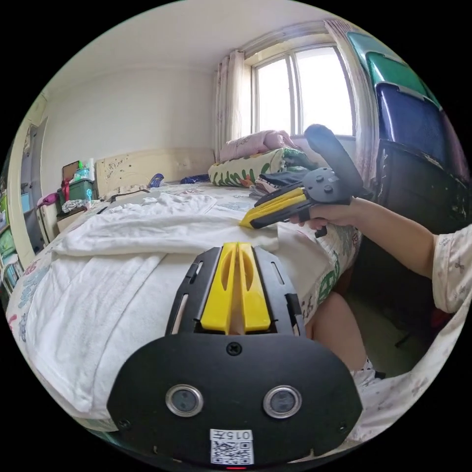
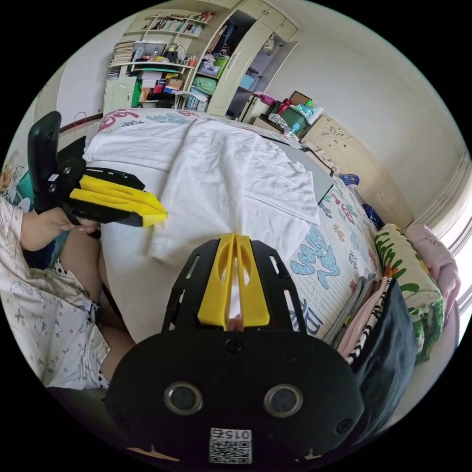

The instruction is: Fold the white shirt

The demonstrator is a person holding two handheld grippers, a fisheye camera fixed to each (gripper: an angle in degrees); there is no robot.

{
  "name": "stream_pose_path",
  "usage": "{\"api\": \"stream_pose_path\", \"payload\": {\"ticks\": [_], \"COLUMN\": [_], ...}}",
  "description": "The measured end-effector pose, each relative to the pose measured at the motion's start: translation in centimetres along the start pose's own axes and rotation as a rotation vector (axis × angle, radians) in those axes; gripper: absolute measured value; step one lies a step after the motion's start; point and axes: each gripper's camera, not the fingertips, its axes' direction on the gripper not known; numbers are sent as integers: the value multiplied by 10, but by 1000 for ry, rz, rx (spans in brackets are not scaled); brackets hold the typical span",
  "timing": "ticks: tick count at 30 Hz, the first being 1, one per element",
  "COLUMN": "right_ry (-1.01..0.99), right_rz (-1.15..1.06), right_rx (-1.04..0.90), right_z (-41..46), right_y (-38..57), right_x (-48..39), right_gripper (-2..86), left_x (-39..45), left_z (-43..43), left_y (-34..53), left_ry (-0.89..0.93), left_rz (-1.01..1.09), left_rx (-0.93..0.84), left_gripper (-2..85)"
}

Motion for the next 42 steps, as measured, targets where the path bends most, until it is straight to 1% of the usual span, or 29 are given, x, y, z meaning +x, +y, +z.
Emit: {"api": "stream_pose_path", "payload": {"ticks": [1, 3, 5, 6, 7, 8, 10, 11, 13, 14, 16, 17, 18, 21, 24, 25, 26, 28, 31, 33, 35, 36, 37, 38, 39, 40, 42], "right_ry": [31, 88, 109, 112, 113, 107, 63, 58, 27, 14, -30, -34, -31, -15, -103, -126, -130, -87, -82, -98, -91, -85, -76, -82, -131, -182, -187], "right_rz": [6, 32, 72, 109, 156, 173, 211, 223, 256, 267, 308, 316, 332, 384, 469, 525, 549, 638, 624, 578, 522, 469, 439, 439, 438, 446, 470], "right_rx": [-21, -31, 31, 85, 123, 136, 190, 205, 246, 254, 270, 269, 258, 170, 81, 58, 46, 3, -39, -63, -89, -109, -147, -177, -236, -257, -252], "right_z": [-4, -12, -28, -38, -46, -49, -54, -54, -49, -46, -30, -23, -9, 41, 94, 113, 122, 152, 178, 190, 199, 207, 216, 222, 232, 236, 230], "right_y": [-2, -2, 1, 0, -5, -9, -29, -35, -62, -71, -108, -118, -139, -192, -236, -251, -258, -289, -337, -362, -382, -391, -396, -398, -403, -405, -403], "right_x": [-2, -4, 1, 8, 17, 22, 39, 43, 65, 72, 101, 109, 125, 168, 218, 238, 247, 273, 277, 270, 259, 249, 244, 243, 246, 249, 250], "right_gripper": [-10, -10, -9, -7, -5, -3, 23, 37, 62, 63, 67, 68, 78, 97, 108, 107, 107, 110, 125, 132, 135, 136, 134, 133, 126, 116, 92], "left_x": [14, 25, 24, 18, 9, 3, -26, -35, -75, -84, -116, -123, -138, -177, -210, -222, -228, -254, -266, -257, -244, -236, -230, -227, -221, -216, -205], "left_z": [-20, -58, -96, -115, -128, -131, -125, -119, -86, -76, -33, -23, -7, 33, 83, 100, 108, 140, 177, 198, 220, 235, 249, 251, 246, 244, 238], "left_y": [-3, -9, -22, -34, -50, -58, -97, -108, -150, -159, -186, -191, -199, -227, -263, -277, -284, -309, -335, -347, -354, -354, -350, -348, -347, -346, -344], "left_ry": [42, 78, 66, 16, -76, -140, -380, -411, -439, -438, -470, -486, -495, -401, -496, -490, -466, -330, -254, -243, -281, -307, -291, -262, -217, -183, -146], "left_rz": [43, 67, 112, 154, 184, 191, 169, 160, 114, 111, 83, 70, 10, -107, -177, -221, -249, -371, -471, -464, -408, -372, -357, -358, -369, -387, -401], "left_rx": [65, 179, 265, 298, 306, 303, 239, 213, 73, 32, -111, -133, -154, -215, -315, -331, -335, -353, -356, -364, -428, -501, -559, -560, -513, -510, -499], "left_gripper": [-2, -2, -2, -2, -1, -1, 3, 6, 23, 29, 56, 59, 64, 79, 104, 107, 108, 114, 123, 127, 128, 124, 116, 109, 95, 84, 66]}}
